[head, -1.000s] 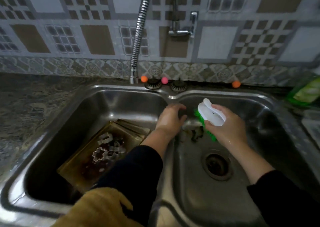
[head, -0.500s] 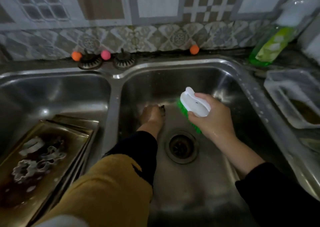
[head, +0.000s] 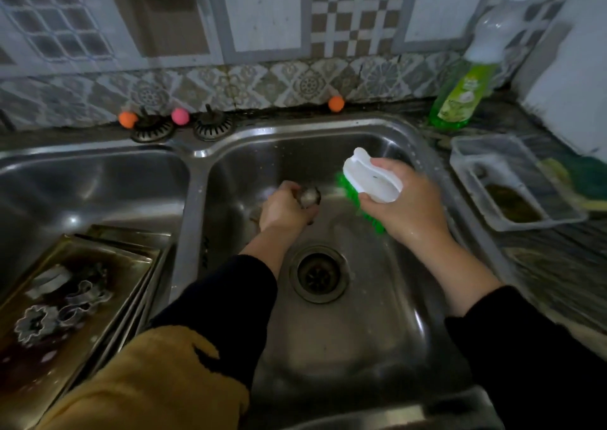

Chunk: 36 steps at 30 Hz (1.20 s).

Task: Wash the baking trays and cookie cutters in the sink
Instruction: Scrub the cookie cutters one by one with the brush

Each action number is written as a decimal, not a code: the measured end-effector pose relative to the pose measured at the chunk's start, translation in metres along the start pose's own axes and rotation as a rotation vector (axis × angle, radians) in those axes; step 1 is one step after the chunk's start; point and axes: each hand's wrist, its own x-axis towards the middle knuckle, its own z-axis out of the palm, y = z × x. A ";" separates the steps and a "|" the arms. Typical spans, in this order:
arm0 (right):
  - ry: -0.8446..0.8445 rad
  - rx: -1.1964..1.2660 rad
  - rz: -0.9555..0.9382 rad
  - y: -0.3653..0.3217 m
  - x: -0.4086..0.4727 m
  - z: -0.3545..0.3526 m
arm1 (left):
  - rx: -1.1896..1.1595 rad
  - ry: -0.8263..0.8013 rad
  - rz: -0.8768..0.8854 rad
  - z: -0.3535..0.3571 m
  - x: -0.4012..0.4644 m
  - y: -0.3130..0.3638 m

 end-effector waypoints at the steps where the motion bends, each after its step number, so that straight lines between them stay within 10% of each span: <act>1: 0.028 -0.011 -0.002 0.000 0.003 -0.012 | -0.007 0.004 0.043 -0.002 -0.006 0.010; 9: 0.206 -0.158 0.073 0.029 0.022 -0.124 | -0.281 -0.029 0.174 0.000 -0.055 0.070; 17: -0.037 -0.391 0.240 0.070 0.040 -0.149 | -0.840 -0.213 0.022 0.022 -0.082 0.098; 23: 0.100 -0.187 0.042 0.037 0.016 -0.146 | -0.821 -0.187 -0.027 0.024 -0.089 0.099; 36: -0.168 0.005 -0.199 0.003 -0.050 -0.059 | -0.645 -0.112 -0.101 0.005 -0.112 0.080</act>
